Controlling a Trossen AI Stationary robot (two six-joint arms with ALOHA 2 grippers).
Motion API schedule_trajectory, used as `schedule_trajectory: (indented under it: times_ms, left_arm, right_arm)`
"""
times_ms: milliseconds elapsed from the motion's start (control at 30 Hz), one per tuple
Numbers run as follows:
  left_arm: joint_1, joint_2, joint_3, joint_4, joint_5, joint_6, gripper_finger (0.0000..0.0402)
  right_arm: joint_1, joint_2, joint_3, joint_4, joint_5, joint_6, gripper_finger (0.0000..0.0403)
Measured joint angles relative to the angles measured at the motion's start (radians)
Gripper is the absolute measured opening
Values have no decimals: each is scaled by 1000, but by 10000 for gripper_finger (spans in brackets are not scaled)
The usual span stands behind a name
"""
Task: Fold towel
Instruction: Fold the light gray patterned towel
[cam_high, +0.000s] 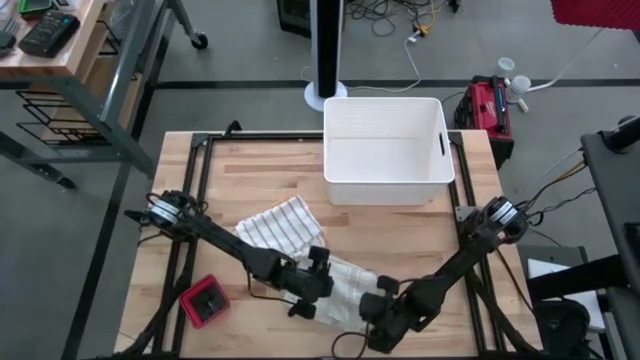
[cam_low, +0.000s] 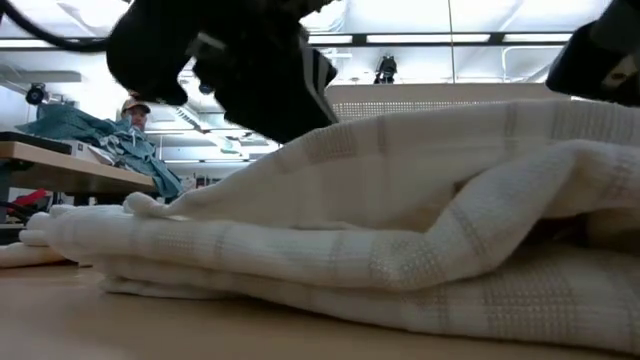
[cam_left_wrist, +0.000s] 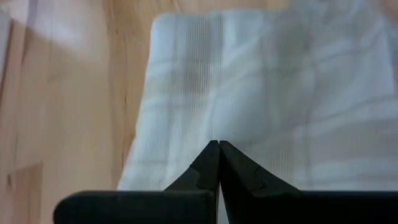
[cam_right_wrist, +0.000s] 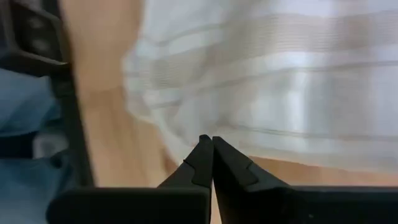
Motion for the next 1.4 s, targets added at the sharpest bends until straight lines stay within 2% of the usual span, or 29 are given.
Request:
schedule_trajectory:
  times_ms: [233, 367, 433, 600, 733, 933, 1200, 1333, 1400]
  left_arm:
    - [12, 0, -47, 15, -88, -99, 0]
    - [5, -33, -27, -84, -130, -116, 0]
    - [-10, -71, -9, -150, -86, -114, 0]
    - [-76, -122, -41, -203, 218, -70, 0]
    - [-135, -115, -70, -169, 211, -124, 6]
    - [-174, -98, -81, -109, 66, -148, 59]
    - [-185, -54, -82, 6, 30, -145, 161]
    - [-182, -7, -81, 4, 19, -154, 194]
    - [-183, 18, -72, 2, -19, -172, 201]
  right_arm:
    - [-2, 43, -3, 128, -103, -49, 0]
    - [2, 42, -3, 179, -95, -99, 0]
    - [8, 28, -1, 159, -57, -99, 0]
    - [19, 10, 15, 133, 20, -74, 0]
    - [18, 10, 11, 126, 23, -73, 0]
    - [17, 11, 9, 122, 50, -73, 0]
    - [17, 11, 9, 123, 62, -66, 0]
    - [16, 11, 9, 123, 76, -66, 0]
    - [15, 11, 9, 123, 76, -66, 0]
